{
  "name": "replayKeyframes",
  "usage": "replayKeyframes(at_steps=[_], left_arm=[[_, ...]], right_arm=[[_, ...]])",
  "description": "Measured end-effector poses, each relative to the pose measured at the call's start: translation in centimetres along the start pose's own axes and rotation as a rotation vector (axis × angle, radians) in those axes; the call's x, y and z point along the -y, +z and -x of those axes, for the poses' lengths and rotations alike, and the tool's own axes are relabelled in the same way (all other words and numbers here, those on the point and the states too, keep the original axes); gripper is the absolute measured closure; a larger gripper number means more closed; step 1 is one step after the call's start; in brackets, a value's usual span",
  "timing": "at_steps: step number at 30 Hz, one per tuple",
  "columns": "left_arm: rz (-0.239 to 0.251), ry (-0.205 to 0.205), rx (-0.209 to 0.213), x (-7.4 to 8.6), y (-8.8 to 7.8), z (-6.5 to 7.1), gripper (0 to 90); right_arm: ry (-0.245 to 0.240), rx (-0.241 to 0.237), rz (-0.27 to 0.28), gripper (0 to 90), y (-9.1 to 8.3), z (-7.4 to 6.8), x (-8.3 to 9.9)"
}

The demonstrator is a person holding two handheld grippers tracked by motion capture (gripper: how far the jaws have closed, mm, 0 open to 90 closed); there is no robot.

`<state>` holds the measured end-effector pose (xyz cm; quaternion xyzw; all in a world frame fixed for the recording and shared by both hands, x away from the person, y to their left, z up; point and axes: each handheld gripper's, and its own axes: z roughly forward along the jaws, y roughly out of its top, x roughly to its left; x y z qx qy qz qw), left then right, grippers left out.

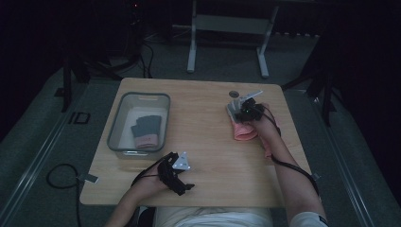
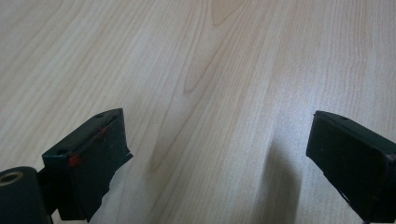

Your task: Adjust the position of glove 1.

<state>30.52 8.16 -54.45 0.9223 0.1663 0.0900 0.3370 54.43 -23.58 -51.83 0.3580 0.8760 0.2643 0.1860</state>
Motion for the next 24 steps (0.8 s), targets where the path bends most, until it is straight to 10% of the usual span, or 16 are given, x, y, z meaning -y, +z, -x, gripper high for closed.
replayKeyframes(at_steps=[11, 24], left_arm=[[-0.003, 0.004, -0.001, 0.2, 0.1, 0.0, 4.9], [-0.002, 0.006, 0.028, 0.2, 0.4, 0.2, 4.9]], right_arm=[[0.066, -0.031, -0.031, 81.1, 1.1, -0.4, 0.5], [0.245, -0.004, 0.101, 88.7, -1.6, -0.7, 0.5]])
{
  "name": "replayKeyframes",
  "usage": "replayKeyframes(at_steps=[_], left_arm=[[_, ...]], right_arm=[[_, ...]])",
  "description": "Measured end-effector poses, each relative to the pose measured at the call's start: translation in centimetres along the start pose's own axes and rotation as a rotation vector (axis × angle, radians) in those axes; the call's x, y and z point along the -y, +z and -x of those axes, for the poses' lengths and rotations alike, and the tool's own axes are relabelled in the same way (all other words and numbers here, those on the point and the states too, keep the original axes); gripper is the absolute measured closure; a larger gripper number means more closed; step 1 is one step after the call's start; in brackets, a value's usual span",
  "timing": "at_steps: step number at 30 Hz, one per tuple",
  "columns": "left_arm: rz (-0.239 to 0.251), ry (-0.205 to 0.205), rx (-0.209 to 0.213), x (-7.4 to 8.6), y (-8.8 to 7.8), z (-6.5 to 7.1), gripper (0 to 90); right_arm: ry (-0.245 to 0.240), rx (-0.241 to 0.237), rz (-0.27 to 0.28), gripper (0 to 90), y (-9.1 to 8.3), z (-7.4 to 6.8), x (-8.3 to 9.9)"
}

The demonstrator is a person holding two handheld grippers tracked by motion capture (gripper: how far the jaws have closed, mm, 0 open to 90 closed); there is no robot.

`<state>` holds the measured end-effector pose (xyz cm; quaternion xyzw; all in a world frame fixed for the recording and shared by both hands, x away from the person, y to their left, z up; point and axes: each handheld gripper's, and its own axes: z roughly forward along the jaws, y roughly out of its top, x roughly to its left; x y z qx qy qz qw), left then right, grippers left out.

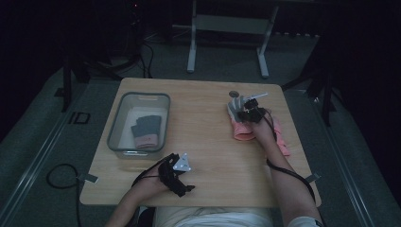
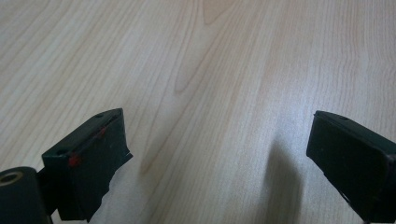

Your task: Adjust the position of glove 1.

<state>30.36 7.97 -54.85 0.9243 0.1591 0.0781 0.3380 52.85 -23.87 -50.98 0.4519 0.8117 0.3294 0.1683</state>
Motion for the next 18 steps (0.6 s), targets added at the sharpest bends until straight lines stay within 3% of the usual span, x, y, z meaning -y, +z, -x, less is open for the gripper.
replayKeyframes(at_steps=[1, 2, 4, 5, 8, 9, 10, 12, 13, 14, 16, 18], left_arm=[[0.000, 0.001, 0.006, 0.1, 0.2, 0.0, 4.9], [0.000, 0.001, 0.006, 0.1, 0.2, 0.0, 4.9], [-0.001, 0.001, 0.007, 0.0, 0.3, 0.1, 4.9], [-0.007, 0.012, 0.004, 0.0, 0.2, 0.1, 4.9], [-0.001, 0.011, 0.001, -0.1, 0.2, 0.2, 4.9], [-0.002, 0.014, -0.001, -0.1, 0.2, 0.2, 4.9], [-0.002, 0.014, -0.001, -0.1, 0.2, 0.2, 4.8], [-0.004, 0.016, -0.005, -0.1, 0.2, 0.1, 4.9], [-0.004, 0.017, -0.005, -0.1, 0.2, 0.1, 4.9], [0.011, 0.010, 0.001, -0.1, 0.1, 0.0, 4.9], [0.012, 0.009, 0.001, -0.1, 0.0, 0.0, 4.9], [0.010, 0.031, -0.009, 0.0, 0.1, 0.1, 4.9]], right_arm=[[0.008, -0.010, 0.040, 88.7, -1.3, -0.6, -0.3], [0.008, -0.010, 0.040, 88.7, -1.3, -0.6, -0.3], [-0.012, 0.006, 0.079, 88.9, -3.4, -2.0, -0.9], [-0.012, 0.006, 0.079, 88.9, -3.4, -2.0, -0.9], [-0.037, 0.018, 0.113, 88.9, -5.6, -3.5, -1.7], [-0.046, 0.027, 0.143, 88.9, -7.5, -4.7, -2.3], [-0.046, 0.027, 0.143, 88.9, -7.5, -4.7, -2.3], [-0.038, 0.037, 0.176, 88.9, -9.7, -6.5, -2.6], [-0.038, 0.037, 0.176, 88.9, -9.7, -6.5, -2.6], [-0.035, 0.052, 0.188, 88.9, -10.8, -7.8, -2.6], [-0.038, 0.061, 0.189, 88.9, -11.2, -8.5, -2.5], [-0.026, 0.078, 0.186, 88.9, -11.7, -9.7, -2.1]])
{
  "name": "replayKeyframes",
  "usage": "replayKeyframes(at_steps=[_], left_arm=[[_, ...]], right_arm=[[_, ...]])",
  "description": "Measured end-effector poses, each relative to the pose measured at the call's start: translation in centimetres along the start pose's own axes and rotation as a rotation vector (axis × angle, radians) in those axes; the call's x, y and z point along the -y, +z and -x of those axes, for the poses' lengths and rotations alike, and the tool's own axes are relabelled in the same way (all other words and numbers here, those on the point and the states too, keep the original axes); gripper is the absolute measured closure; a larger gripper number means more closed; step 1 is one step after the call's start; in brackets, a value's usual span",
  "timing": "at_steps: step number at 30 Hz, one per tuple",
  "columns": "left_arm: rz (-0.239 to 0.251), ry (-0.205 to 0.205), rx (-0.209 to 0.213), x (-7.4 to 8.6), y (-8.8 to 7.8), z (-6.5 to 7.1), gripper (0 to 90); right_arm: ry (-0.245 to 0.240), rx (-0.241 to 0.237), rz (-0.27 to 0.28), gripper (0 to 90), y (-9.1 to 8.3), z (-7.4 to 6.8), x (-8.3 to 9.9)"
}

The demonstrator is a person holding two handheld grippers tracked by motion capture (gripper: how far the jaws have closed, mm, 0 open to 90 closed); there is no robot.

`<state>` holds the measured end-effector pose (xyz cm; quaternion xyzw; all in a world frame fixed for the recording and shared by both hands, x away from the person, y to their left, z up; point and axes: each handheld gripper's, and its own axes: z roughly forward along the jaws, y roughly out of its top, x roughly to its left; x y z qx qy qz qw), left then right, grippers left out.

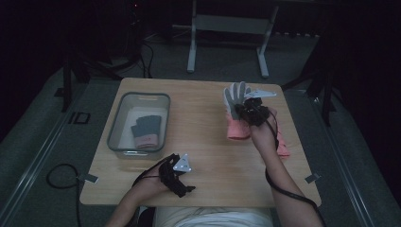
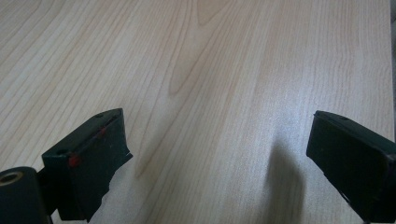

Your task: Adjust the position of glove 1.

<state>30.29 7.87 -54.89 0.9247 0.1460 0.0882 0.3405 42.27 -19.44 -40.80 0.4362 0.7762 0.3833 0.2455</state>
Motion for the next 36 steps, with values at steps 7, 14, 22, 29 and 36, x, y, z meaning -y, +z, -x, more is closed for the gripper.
replayKeyframes(at_steps=[7, 14, 22, 29, 36], left_arm=[[-0.022, 0.039, -0.001, -0.1, 0.2, 0.5, 4.9], [-0.035, 0.049, 0.004, 0.0, 0.2, 0.5, 4.9], [-0.034, 0.052, 0.005, 0.1, 0.3, 0.6, 4.9], [-0.030, 0.046, 0.007, 0.1, 0.3, 0.5, 4.9], [-0.030, 0.045, 0.004, 0.2, 0.3, 0.5, 4.8]], right_arm=[[0.009, 0.047, -0.043, 88.9, 0.1, -3.3, 2.0], [0.059, 0.067, -0.097, 88.9, 1.1, -4.7, 4.3], [0.078, 0.041, -0.165, 88.7, 3.9, -6.2, 6.6], [0.095, 0.027, -0.191, 88.3, 6.0, -6.4, 7.2], [0.072, 0.004, -0.220, 86.7, 8.0, -6.5, 8.6]])
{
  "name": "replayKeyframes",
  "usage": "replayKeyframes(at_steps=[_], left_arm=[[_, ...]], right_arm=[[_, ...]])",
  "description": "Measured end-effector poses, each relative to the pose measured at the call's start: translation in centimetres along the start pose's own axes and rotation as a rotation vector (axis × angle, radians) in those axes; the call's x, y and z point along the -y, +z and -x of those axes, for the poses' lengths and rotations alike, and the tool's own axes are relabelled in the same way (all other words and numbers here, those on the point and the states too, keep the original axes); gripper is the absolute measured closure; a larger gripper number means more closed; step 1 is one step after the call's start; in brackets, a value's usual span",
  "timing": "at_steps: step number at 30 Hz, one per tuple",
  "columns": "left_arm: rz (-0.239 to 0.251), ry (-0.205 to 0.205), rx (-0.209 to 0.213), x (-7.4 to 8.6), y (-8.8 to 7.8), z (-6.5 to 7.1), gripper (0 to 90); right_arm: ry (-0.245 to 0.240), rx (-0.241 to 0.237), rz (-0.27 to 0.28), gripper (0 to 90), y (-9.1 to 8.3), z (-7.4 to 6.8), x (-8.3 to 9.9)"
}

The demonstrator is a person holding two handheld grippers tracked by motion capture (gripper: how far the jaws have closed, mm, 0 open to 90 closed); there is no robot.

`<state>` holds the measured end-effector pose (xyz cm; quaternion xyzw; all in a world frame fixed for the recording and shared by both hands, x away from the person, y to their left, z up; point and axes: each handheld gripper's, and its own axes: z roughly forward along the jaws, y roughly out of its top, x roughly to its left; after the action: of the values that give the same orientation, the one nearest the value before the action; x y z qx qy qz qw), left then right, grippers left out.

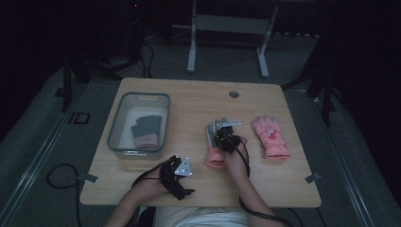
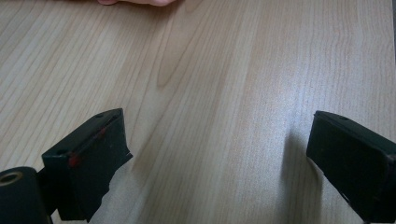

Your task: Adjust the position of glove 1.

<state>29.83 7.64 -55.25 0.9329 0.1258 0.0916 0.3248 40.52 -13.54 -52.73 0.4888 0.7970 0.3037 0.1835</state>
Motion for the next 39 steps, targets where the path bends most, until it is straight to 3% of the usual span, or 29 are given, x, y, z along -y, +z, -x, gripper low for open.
replayKeyframes(at_steps=[3, 11, 15, 16, 18, 21, 22, 26, 29, 30, 32, 35, 38, 39], left_arm=[[-0.001, 0.001, 0.001, 0.0, 0.0, 0.0, 4.9], [0.002, -0.004, 0.003, 0.0, 0.0, -0.1, 4.8], [0.002, -0.004, 0.005, 0.0, 0.0, 0.0, 4.8], [0.002, -0.005, 0.006, 0.0, 0.0, 0.0, 4.8], [0.005, -0.006, 0.005, 0.0, 0.0, 0.0, 4.8], [0.005, -0.003, 0.007, 0.0, 0.0, 0.0, 4.9], [0.005, -0.005, 0.009, 0.0, 0.0, -0.1, 4.9], [0.005, 0.000, 0.010, 0.0, -0.1, -0.1, 4.9], [0.003, 0.002, 0.011, 0.0, 0.0, 0.0, 4.9], [0.004, 0.001, 0.011, 0.1, 0.0, 0.0, 4.9], [0.004, 0.001, 0.011, 0.1, 0.0, 0.0, 4.9], [0.003, 0.002, 0.010, 0.1, 0.0, 0.0, 4.9], [0.006, 0.010, 0.006, 0.1, -0.1, 0.0, 4.9], [0.006, 0.020, 0.009, 0.1, -0.1, 0.1, 4.9]], right_arm=[[-0.002, 0.007, 0.010, 86.2, 0.2, 0.1, 0.1], [-0.029, -0.045, 0.012, 79.0, 0.4, 0.8, -0.2], [-0.037, -0.073, 0.029, 69.6, -1.0, 0.9, -0.7], [-0.048, -0.078, 0.067, 65.9, -2.2, 1.3, -1.1], [-0.051, -0.084, 0.082, 65.0, -2.8, 1.7, -1.3], [-0.071, -0.084, 0.116, 57.6, -4.8, 3.5, -1.9], [-0.071, -0.084, 0.116, 57.6, -4.8, 3.5, -1.9], [-0.093, -0.072, 0.146, 57.7, -6.6, 5.8, -2.2], [-0.105, -0.067, 0.164, 58.8, -7.8, 7.9, -2.1], [-0.112, -0.062, 0.171, 58.9, -8.7, 9.6, -1.9], [-0.113, -0.058, 0.175, 59.6, -8.9, 10.2, -1.8], [-0.124, -0.036, 0.180, 59.8, -10.1, 13.0, -1.1], [-0.122, -0.033, 0.184, 59.9, -10.3, 13.7, -0.9], [-0.121, -0.019, 0.186, 60.1, -10.6, 14.5, -0.6]])
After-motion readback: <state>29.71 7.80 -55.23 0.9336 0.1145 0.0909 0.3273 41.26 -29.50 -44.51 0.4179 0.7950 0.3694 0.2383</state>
